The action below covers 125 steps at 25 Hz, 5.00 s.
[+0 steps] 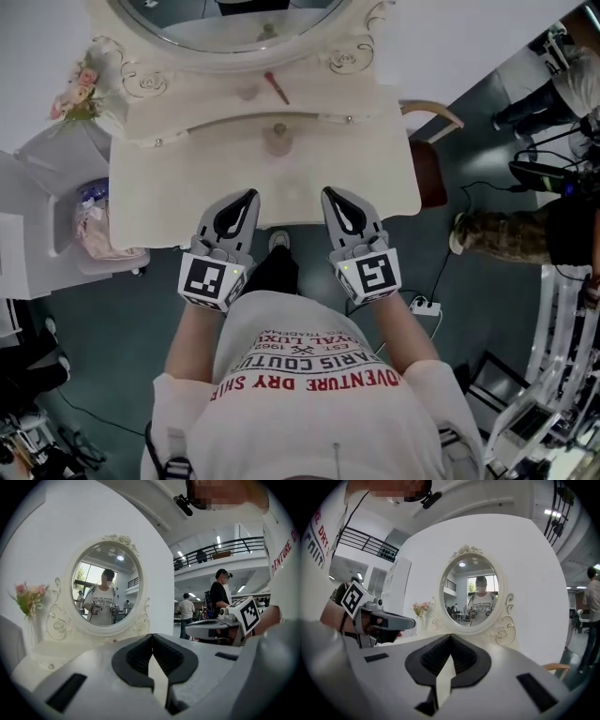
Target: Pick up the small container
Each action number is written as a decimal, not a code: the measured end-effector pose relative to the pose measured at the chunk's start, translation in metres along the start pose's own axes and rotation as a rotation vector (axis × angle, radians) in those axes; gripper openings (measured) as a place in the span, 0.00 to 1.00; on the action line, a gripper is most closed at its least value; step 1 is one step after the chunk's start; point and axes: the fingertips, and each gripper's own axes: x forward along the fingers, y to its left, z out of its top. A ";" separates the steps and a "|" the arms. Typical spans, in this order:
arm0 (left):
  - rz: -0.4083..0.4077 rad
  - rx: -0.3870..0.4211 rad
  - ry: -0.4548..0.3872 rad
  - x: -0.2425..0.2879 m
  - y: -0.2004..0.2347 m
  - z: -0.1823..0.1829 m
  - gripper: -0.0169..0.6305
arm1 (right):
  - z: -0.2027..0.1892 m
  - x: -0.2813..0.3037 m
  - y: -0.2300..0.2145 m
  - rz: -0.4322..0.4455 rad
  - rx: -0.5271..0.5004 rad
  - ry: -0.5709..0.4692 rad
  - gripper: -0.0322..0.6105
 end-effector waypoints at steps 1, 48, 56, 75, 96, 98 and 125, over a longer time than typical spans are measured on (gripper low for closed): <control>-0.012 -0.010 0.011 0.013 0.007 -0.004 0.04 | -0.001 0.012 -0.008 0.006 0.011 -0.001 0.05; 0.073 0.026 0.246 0.240 0.094 -0.167 0.25 | -0.115 0.184 -0.125 0.205 0.160 0.158 0.05; 0.075 -0.030 0.309 0.236 0.093 -0.163 0.25 | -0.112 0.176 -0.129 0.201 0.144 0.182 0.05; 0.073 0.120 0.185 0.193 0.087 -0.022 0.25 | -0.028 0.161 -0.133 0.127 0.051 0.061 0.05; 0.111 0.133 0.033 0.134 0.081 0.055 0.25 | 0.024 0.112 -0.141 0.066 -0.024 -0.041 0.05; 0.111 0.129 0.027 0.133 0.079 0.058 0.25 | 0.025 0.110 -0.139 0.075 -0.024 -0.042 0.05; 0.099 0.110 0.049 0.150 0.077 0.045 0.25 | 0.023 0.120 -0.140 0.131 0.004 -0.043 0.05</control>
